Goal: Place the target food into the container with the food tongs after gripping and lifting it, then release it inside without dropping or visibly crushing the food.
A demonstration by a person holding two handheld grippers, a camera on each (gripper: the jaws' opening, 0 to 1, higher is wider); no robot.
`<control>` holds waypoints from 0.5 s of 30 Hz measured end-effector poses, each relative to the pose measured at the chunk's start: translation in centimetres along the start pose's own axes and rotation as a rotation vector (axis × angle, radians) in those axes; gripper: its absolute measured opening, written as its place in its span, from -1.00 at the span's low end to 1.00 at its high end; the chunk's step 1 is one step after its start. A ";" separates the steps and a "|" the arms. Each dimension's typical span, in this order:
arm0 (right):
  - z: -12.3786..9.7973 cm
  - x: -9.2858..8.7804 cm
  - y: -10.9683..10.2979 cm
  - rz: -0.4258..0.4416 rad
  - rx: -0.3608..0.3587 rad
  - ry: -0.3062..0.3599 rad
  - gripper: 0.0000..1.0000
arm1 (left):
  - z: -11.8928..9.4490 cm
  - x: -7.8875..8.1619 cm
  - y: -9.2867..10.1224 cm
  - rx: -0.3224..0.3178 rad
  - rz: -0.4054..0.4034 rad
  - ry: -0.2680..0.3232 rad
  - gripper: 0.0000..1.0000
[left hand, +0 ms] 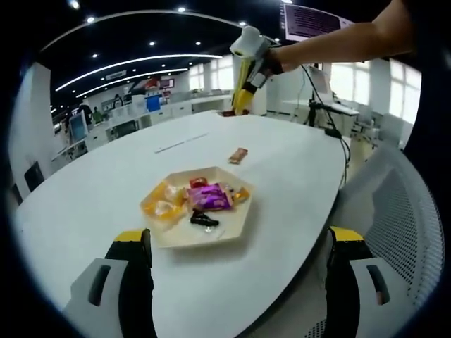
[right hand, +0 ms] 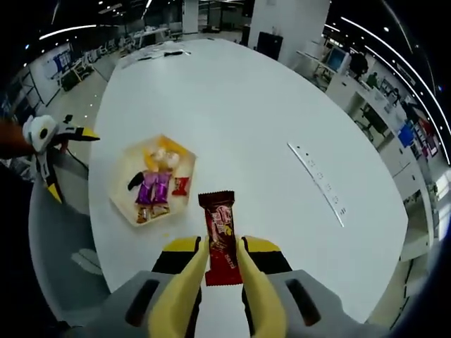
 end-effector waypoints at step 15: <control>2.7 4.5 -2.6 -0.038 0.051 0.057 -0.58 | -0.1 0.1 -0.1 0.002 -0.009 0.013 0.98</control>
Point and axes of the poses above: the point that each gripper's makers call its tool centre point, and the gripper's own axes: z roughly forward along the fingers, y roughly to its right, x roughly out of its top, the point moved 7 cm from there along -z, roughly backward along the fingers, and after that the axes turned 15 degrees about x, right-handed, at the moved point
